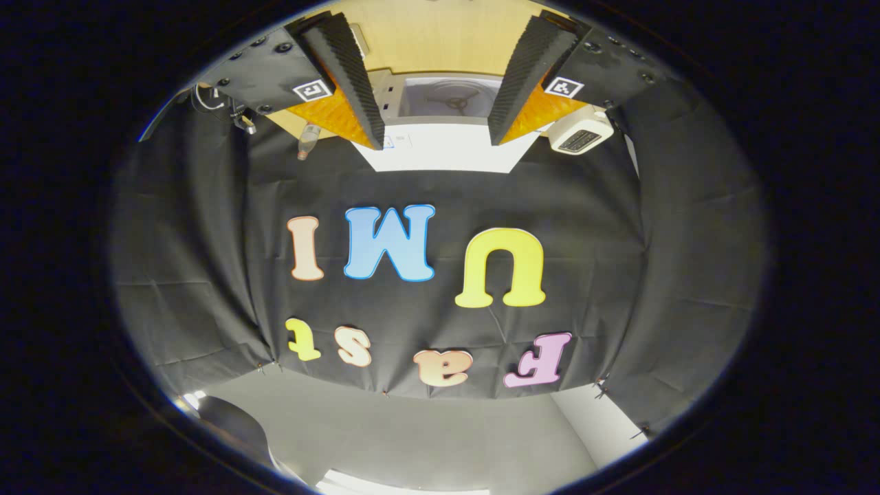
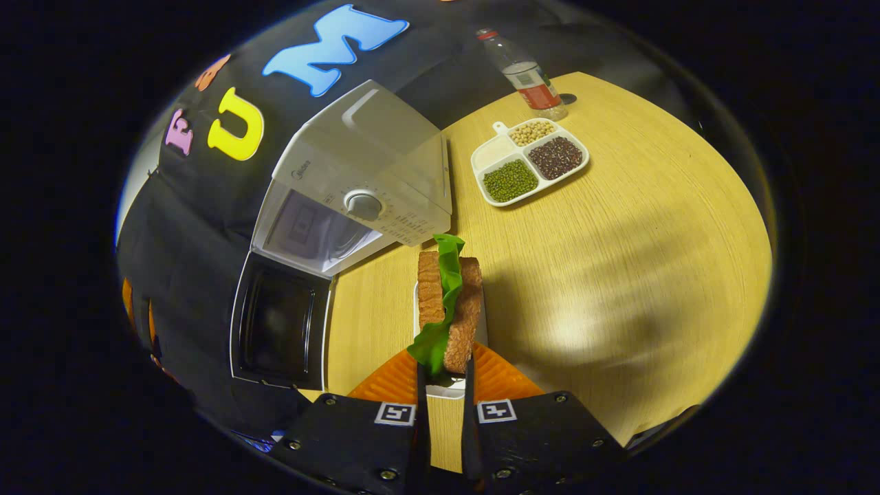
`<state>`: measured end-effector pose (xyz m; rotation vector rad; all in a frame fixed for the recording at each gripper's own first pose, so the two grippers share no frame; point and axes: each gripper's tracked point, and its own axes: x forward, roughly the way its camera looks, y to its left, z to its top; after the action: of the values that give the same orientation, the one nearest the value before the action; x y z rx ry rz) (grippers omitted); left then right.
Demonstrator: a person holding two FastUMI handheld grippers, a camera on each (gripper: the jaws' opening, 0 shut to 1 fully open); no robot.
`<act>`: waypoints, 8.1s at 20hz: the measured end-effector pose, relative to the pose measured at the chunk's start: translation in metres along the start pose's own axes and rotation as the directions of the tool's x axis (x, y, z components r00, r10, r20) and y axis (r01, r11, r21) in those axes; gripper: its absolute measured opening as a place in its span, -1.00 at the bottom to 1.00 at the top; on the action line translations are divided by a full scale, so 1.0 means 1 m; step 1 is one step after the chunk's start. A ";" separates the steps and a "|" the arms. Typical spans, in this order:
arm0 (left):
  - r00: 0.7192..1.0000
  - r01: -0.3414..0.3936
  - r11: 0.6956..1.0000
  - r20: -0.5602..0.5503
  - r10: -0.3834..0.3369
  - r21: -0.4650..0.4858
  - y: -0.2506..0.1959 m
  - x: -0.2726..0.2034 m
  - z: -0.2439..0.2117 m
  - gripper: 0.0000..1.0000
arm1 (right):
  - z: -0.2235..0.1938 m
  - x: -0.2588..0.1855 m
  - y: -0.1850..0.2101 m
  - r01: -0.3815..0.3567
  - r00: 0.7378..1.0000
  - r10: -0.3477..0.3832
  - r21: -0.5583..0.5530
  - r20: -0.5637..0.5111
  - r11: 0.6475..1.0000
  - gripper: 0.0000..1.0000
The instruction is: Open the microwave oven with the left hand, put the food in, and close the microwave oven.
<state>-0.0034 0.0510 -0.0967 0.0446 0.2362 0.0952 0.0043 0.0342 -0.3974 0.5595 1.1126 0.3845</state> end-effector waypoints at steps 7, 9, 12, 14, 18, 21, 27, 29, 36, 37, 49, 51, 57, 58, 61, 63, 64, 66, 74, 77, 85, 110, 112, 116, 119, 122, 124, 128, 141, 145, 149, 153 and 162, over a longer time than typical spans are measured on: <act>0.998 0.049 0.999 0.036 -0.048 -0.020 0.026 0.000 0.008 0.92 | 0.014 -0.031 0.043 -0.046 0.993 0.041 0.039 0.114 0.998 -0.64; 0.997 0.063 0.998 0.044 -0.062 -0.022 0.040 -0.002 0.010 0.93 | 0.014 -0.037 0.065 -0.094 0.986 0.086 0.054 0.144 0.994 -0.63; 0.995 0.079 0.997 0.060 -0.077 -0.027 0.063 -0.007 0.013 0.92 | 0.010 -0.043 0.102 -0.170 0.970 0.153 0.075 0.189 0.983 -0.64; 0.995 0.079 0.996 0.065 -0.078 -0.026 0.082 -0.013 0.013 0.93 | 0.007 -0.044 0.127 -0.224 0.955 0.200 0.090 0.217 0.970 -0.64; 0.996 0.060 0.998 0.074 -0.058 -0.026 0.132 -0.034 0.015 0.93 | 0.001 -0.038 0.178 -0.311 0.925 0.276 0.101 0.262 0.945 -0.64; 0.996 0.030 0.999 0.080 -0.028 -0.020 0.169 -0.048 0.020 0.90 | -0.003 -0.028 0.212 -0.365 0.903 0.324 0.109 0.281 0.925 -0.64; 0.993 -0.027 0.999 0.118 0.031 -0.038 0.227 -0.077 0.041 0.94 | 0.004 0.008 0.264 -0.467 0.856 0.391 0.180 0.338 0.866 -0.64; 0.992 -0.044 0.999 0.120 0.047 -0.027 0.243 -0.085 0.041 0.93 | 0.008 0.025 0.272 -0.470 0.854 0.385 0.201 0.351 0.859 -0.64; 0.990 -0.065 0.998 0.125 0.066 -0.013 0.270 -0.098 0.041 0.92 | 0.013 0.104 0.271 -0.379 0.896 0.273 0.285 0.350 0.880 -0.65; 0.990 -0.062 0.998 0.125 0.063 -0.010 0.272 -0.100 0.041 0.92 | 0.019 0.116 0.269 -0.363 0.900 0.249 0.301 0.357 0.882 -0.65; 0.987 -0.156 0.988 0.047 0.155 0.017 0.328 -0.111 0.015 0.92 | 0.114 0.218 0.267 -0.437 0.782 -0.002 0.550 0.624 0.712 -0.64; 0.983 -0.184 0.983 0.025 0.184 0.017 0.337 -0.116 0.009 0.94 | 0.125 0.235 0.256 -0.445 0.764 -0.067 0.600 0.642 0.665 -0.64; 0.976 -0.219 0.975 -0.005 0.220 0.030 0.354 -0.116 0.002 0.90 | 0.139 0.276 0.253 -0.428 0.768 -0.133 0.657 0.627 0.621 -0.64; 0.976 -0.216 0.976 -0.007 0.216 0.027 0.354 -0.113 -0.001 0.93 | 0.139 0.278 0.254 -0.412 0.774 -0.135 0.653 0.619 0.636 -0.64; 0.981 -0.195 0.981 0.004 0.195 0.014 0.348 -0.101 0.002 0.92 | 0.135 0.277 0.249 -0.342 0.792 -0.153 0.637 0.591 0.691 -0.51; 0.982 -0.186 0.982 0.009 0.186 0.011 0.344 -0.091 0.000 0.92 | 0.125 0.277 0.248 -0.280 0.824 -0.151 0.625 0.546 0.729 -0.34; 0.985 -0.174 0.985 0.005 0.174 0.004 0.340 -0.083 -0.003 0.92 | 0.121 0.274 0.250 -0.257 0.836 -0.147 0.614 0.528 0.746 -0.30; 0.989 -0.149 0.989 0.003 0.149 -0.013 0.329 -0.070 -0.005 0.92 | 0.111 0.264 0.246 -0.193 0.854 -0.160 0.587 0.495 0.787 -0.22; 0.999 -0.013 0.999 0.034 0.014 -0.038 0.275 -0.030 -0.001 0.92 | 0.077 0.186 0.249 0.044 0.871 -0.153 0.237 0.467 0.971 0.19; 0.999 0.027 0.998 0.035 -0.025 -0.063 0.252 -0.020 -0.005 0.92 | 0.083 0.143 0.244 0.165 0.842 -0.171 0.058 0.511 0.985 0.19; 0.995 0.097 0.989 -0.012 -0.099 -0.114 0.191 0.007 -0.040 0.92 | 0.099 0.005 0.240 0.350 0.719 -0.119 -0.209 0.685 0.913 0.20; 0.978 0.200 0.980 0.058 -0.201 0.014 0.152 -0.035 -0.012 0.48 | 0.120 -0.235 0.279 0.510 0.382 0.021 -0.230 0.924 0.829 0.94; 0.991 0.129 0.991 0.039 -0.130 0.030 0.181 -0.036 -0.025 -0.36 | 0.118 -0.234 0.281 0.500 0.381 0.022 -0.226 0.924 0.836 0.94; 0.994 0.105 0.994 -0.044 -0.104 0.006 0.220 -0.057 -0.055 -0.87 | 0.113 -0.227 0.287 0.489 0.393 0.033 -0.240 0.919 0.839 0.94; 0.993 0.052 0.999 -0.108 -0.052 -0.003 0.261 -0.072 -0.084 -0.91 | 0.108 -0.222 0.289 0.496 0.399 0.024 -0.238 0.917 0.835 0.94; 0.982 0.008 1.000 -0.189 -0.008 0.001 0.295 -0.087 -0.127 -0.86 | 0.101 -0.216 0.287 0.502 0.408 0.003 -0.227 0.913 0.835 0.94; 0.971 0.011 1.000 -0.241 -0.016 -0.022 0.305 -0.098 -0.152 -0.87 | 0.096 -0.213 0.290 0.500 0.421 -0.005 -0.227 0.907 0.836 0.94; 0.944 0.091 0.995 -0.312 -0.103 -0.051 0.296 -0.118 -0.185 -0.82 | 0.088 -0.208 0.293 0.518 0.426 -0.022 -0.224 0.905 0.825 0.94; 0.875 0.259 0.960 -0.395 -0.279 -0.104 0.220 -0.118 -0.219 -0.88 | 0.088 -0.208 0.294 0.522 0.420 -0.020 -0.223 0.907 0.823 0.95; 0.859 0.298 0.948 -0.401 -0.319 -0.116 0.180 -0.109 -0.220 -0.88 | 0.100 -0.213 0.285 0.525 0.420 -0.001 -0.242 0.907 0.816 0.95; 0.851 0.308 0.944 -0.409 -0.330 -0.121 0.140 -0.091 -0.220 -0.89 | 0.118 -0.224 0.277 0.513 0.413 0.051 -0.278 0.910 0.812 0.95; 0.849 0.308 0.943 -0.412 -0.331 -0.123 0.101 -0.067 -0.217 -0.87 | 0.138 -0.227 0.256 0.491 0.427 0.074 -0.300 0.901 0.818 0.94; 0.845 0.293 0.950 -0.436 -0.310 -0.107 0.021 -0.006 -0.227 -0.87 | 0.176 -0.226 0.202 0.455 0.481 0.085 -0.331 0.873 0.827 0.94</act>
<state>-0.0642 0.0785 -0.3144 -0.0528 0.7033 -0.2105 0.0727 0.0302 -0.0537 0.0539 0.0173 0.1345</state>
